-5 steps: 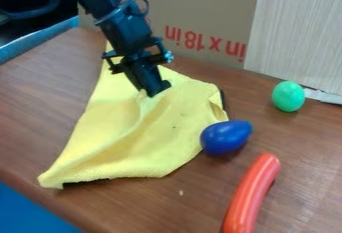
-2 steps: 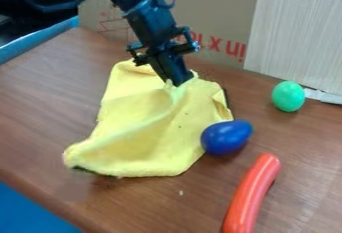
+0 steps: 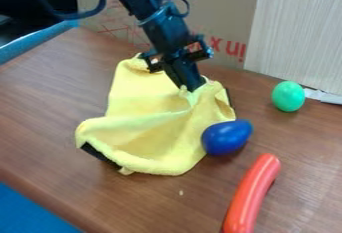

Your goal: Foldthe cloth from bottom left to top right

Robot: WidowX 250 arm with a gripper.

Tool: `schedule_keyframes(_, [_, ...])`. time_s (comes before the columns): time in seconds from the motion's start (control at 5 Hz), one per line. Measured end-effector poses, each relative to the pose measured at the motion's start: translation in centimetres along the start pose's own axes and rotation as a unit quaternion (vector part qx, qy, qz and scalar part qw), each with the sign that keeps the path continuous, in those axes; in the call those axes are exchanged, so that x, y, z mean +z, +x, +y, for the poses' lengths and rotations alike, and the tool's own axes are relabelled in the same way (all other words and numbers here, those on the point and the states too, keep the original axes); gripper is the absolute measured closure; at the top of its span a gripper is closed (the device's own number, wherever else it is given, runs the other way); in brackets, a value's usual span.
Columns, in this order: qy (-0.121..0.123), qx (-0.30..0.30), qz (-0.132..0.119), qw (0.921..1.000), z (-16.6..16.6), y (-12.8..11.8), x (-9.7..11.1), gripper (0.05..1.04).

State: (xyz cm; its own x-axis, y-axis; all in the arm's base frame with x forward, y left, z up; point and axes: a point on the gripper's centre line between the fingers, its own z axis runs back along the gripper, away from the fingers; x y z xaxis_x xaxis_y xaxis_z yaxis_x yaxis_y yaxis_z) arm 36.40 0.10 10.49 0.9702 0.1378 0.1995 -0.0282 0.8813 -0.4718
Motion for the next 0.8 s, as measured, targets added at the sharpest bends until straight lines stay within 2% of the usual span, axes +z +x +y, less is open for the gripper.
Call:
schedule_keyframes(0.2, [-0.007,-0.001,-0.011,0.9999,-0.45,0.39,-0.19,1.014])
schedule_keyframes(0.4, [-0.008,-0.007,-0.015,0.9998,-0.54,0.49,-0.2,0.853])
schedule_keyframes(0.6, [-0.01,-0.021,0.005,0.9997,-0.63,-0.11,-0.15,0.621])
schedule_keyframes(0.8, [-0.016,-0.041,0.021,0.9988,-1.06,-0.18,0.39,0.314])
